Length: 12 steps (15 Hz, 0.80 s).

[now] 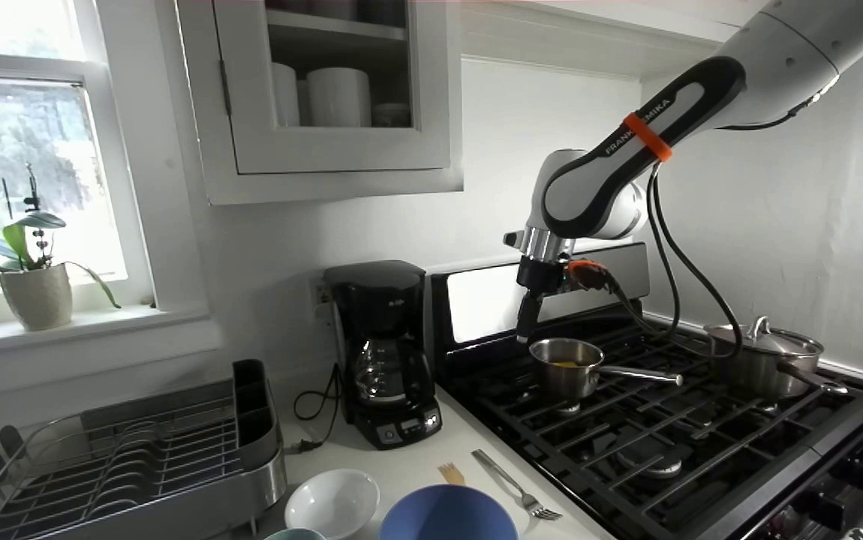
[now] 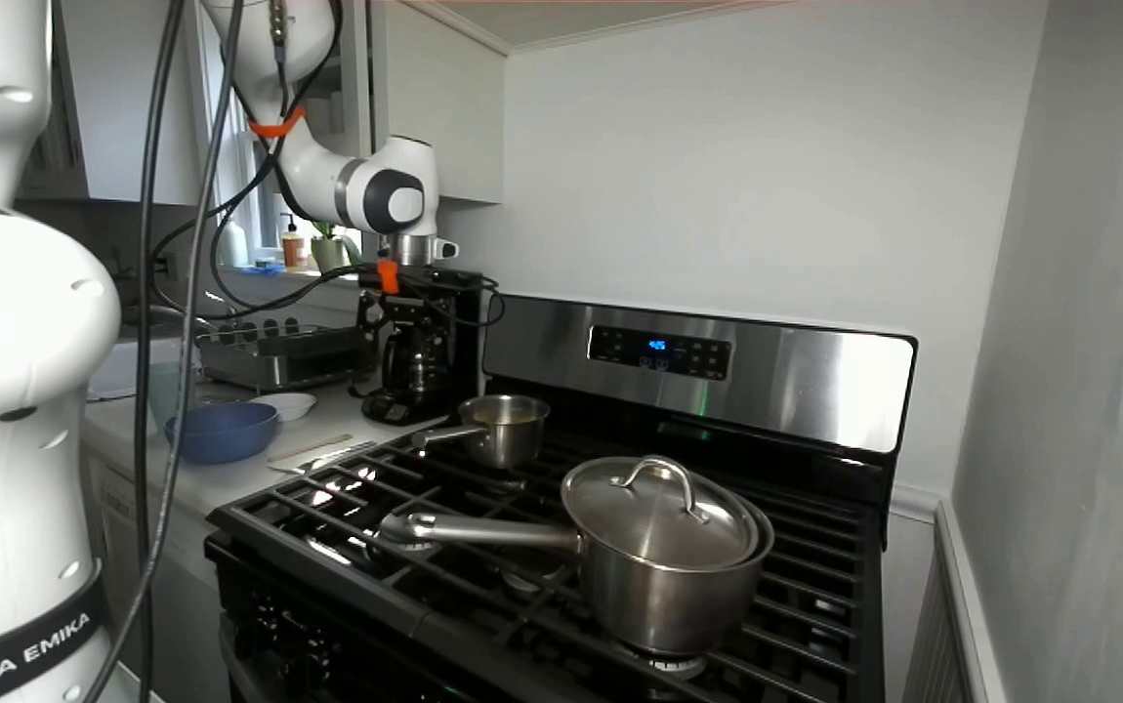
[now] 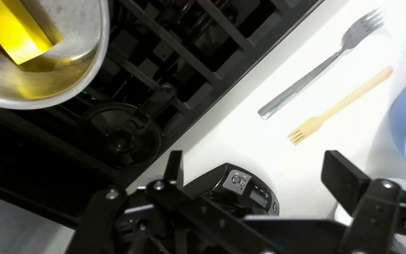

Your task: Put the pot on the left-back stove plate, then place the lid in the bowl

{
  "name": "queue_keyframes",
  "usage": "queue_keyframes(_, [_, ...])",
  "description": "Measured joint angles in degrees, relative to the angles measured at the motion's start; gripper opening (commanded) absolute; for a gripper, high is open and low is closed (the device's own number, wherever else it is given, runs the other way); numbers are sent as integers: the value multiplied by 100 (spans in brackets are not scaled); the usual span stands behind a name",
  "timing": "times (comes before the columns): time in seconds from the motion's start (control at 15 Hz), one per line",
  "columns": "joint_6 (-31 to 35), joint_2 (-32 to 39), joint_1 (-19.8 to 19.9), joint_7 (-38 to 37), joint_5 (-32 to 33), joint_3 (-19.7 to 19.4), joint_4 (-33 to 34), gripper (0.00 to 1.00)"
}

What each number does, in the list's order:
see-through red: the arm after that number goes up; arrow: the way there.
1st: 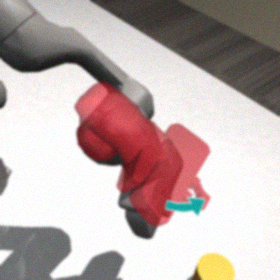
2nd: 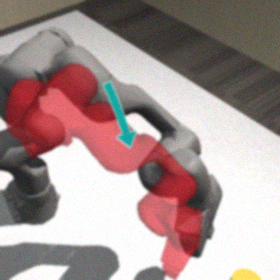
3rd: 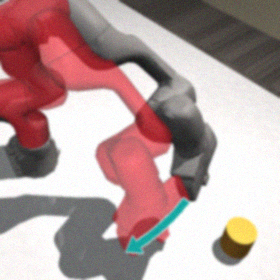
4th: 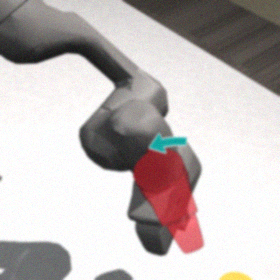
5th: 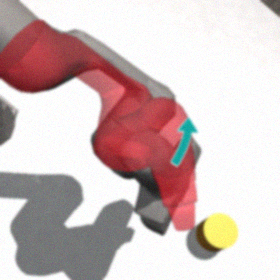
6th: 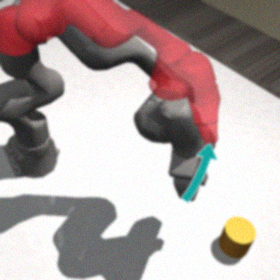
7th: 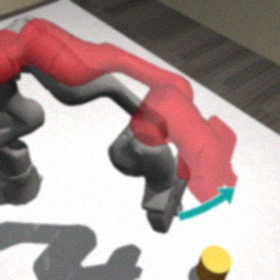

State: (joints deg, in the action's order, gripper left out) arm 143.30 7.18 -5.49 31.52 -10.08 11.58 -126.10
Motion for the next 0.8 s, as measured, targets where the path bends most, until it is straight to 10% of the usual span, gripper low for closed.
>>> queue_keyframes(0.33, [27,117,-28,-456,98,-5,26,100])
queue_keyframes(0.8, [329,749,-380,-3295,1243,-322,195,100])
